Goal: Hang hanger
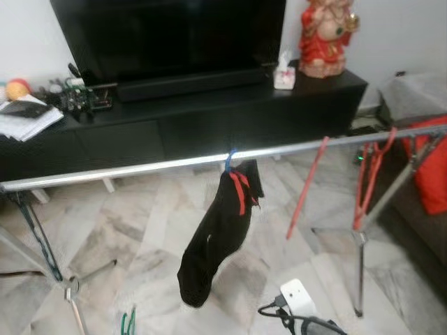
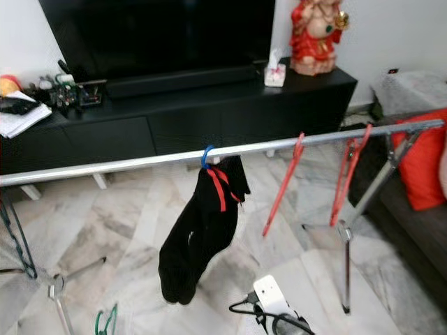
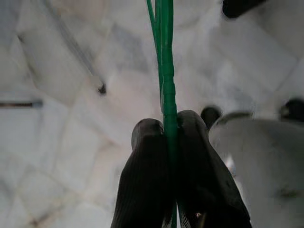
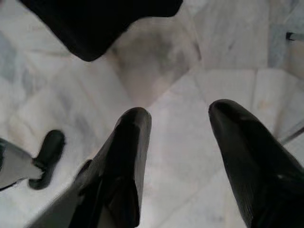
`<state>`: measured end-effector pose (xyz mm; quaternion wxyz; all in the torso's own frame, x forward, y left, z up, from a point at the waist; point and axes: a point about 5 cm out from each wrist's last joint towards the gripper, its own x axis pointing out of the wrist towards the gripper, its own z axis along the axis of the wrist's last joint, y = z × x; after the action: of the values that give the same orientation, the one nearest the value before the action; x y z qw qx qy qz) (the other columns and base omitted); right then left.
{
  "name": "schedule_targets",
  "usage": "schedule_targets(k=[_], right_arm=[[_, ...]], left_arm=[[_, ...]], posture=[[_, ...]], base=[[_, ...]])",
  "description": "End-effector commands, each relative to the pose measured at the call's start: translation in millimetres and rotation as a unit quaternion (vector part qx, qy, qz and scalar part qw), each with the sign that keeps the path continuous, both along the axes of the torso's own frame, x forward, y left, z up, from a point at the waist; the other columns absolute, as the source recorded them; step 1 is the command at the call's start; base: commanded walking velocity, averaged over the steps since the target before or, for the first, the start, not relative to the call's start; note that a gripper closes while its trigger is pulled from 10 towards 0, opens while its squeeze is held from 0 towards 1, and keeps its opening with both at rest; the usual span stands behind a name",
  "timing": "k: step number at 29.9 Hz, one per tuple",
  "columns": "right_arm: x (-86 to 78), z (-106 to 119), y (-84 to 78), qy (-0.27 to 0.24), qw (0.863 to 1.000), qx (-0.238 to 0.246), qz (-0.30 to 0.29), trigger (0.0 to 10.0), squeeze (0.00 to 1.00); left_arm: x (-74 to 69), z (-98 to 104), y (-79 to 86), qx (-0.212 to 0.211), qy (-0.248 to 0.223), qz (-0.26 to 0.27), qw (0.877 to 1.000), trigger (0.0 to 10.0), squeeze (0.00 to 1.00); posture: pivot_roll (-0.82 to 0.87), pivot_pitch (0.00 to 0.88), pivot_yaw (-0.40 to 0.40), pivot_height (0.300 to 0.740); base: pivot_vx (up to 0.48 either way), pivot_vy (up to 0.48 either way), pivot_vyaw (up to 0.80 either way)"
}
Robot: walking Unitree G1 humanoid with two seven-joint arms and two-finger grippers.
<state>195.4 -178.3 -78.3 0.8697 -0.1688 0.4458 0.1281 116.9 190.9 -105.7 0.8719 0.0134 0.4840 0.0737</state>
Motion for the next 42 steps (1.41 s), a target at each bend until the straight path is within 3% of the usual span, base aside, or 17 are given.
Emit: schedule_targets(k=[1, 6, 15, 20, 23, 25, 30, 31, 34, 38, 39, 42], right_arm=[[3.6, 1.5, 3.7, -0.003, 1.000, 0.005, -0.001, 10.0, 0.00], [3.0, 1.0, 4.3, 0.003, 1.000, 0.010, 0.003, 10.0, 0.00], [2.4, 0.6, 5.3, 0.013, 1.000, 0.013, 0.020, 10.0, 0.00], [2.1, 0.5, 5.5, 0.016, 1.000, 0.015, 0.023, 10.0, 0.00], [2.0, 0.5, 5.4, 0.016, 0.999, 0.015, 0.024, 10.0, 0.00], [1.6, 0.4, 4.9, 0.017, 0.999, 0.016, 0.025, 10.0, 0.00], [1.6, 0.4, 4.9, 0.017, 0.999, 0.016, 0.025, 10.0, 0.00], [1.6, 0.5, 3.8, 0.019, 0.999, 0.013, 0.031, 10.0, 0.00], [1.7, 0.7, 3.0, 0.021, 0.999, 0.011, 0.038, 10.0, 0.00], [1.9, 0.9, 2.5, 0.023, 0.999, 0.012, 0.042, 10.0, 0.00], [1.9, 0.9, 2.5, 0.023, 0.999, 0.012, 0.042, 10.0, 0.00], [2.5, 1.2, 2.4, 0.023, 0.999, 0.011, 0.043, 10.0, 0.00]], left_arm=[[-5.6, -3.6, -14.5, -0.013, 0.014, -0.016, 1.000, 10.0, 0.00], [-7.1, -3.3, -11.2, -0.002, 0.012, -0.015, 1.000, 10.0, 0.00], [-31.7, 2.8, 42.5, 0.042, -0.006, 0.026, 0.999, 10.0, 0.00], [-44.5, 6.3, 62.5, 0.055, -0.007, 0.055, 0.997, 10.0, 0.00], [-46.8, 7.1, 65.7, 0.057, -0.010, 0.064, 0.996, 10.0, 0.00], [-44.7, 11.0, 68.5, 0.075, -0.038, 0.061, 0.995, 10.0, 0.00], [-44.7, 11.6, 69.1, 0.076, -0.042, 0.062, 0.994, 10.0, 0.00], [-21.9, 18.1, 49.6, 0.095, -0.116, 0.027, 0.988, 10.0, 0.00], [-1.7, 32.2, 30.5, 0.104, -0.213, -0.003, 0.971, 10.0, 0.00], [6.3, 48.0, 15.9, 0.100, -0.283, -0.053, 0.953, 10.0, 0.00], [6.3, 48.0, 15.9, 0.100, -0.283, -0.053, 0.953, 10.0, 0.00], [10.5, 60.6, 10.6, 0.109, -0.320, -0.079, 0.938, 10.0, 0.00]], posture=[[-0.12, 0.000, 0.004, 0.740], [-0.12, 0.000, 0.005, 0.740], [-0.11, 0.000, 0.007, 0.740], [-0.11, 0.000, 0.007, 0.740], [-0.11, 0.000, 0.007, 0.740], [-0.12, 0.000, 0.005, 0.740], [-0.12, 0.000, 0.005, 0.740], [-0.10, 0.000, -0.006, 0.740], [-0.10, 0.000, -0.009, 0.740], [-0.10, 0.000, -0.012, 0.740], [-0.10, 0.000, -0.012, 0.740], [-0.10, 0.000, -0.011, 0.740]], base=[[0.360, 0.000, 0.00], [0.352, 0.000, 0.00], [0.066, 0.000, 0.00], [0.000, 0.000, 0.00], [0.000, 0.000, 0.00], [0.000, 0.000, 0.00], [0.000, 0.000, 0.00], [0.000, 0.000, 0.00], [0.000, 0.000, 0.00], [0.000, 0.000, 0.00], [0.000, 0.000, 0.00], [0.000, 0.000, 0.00]])
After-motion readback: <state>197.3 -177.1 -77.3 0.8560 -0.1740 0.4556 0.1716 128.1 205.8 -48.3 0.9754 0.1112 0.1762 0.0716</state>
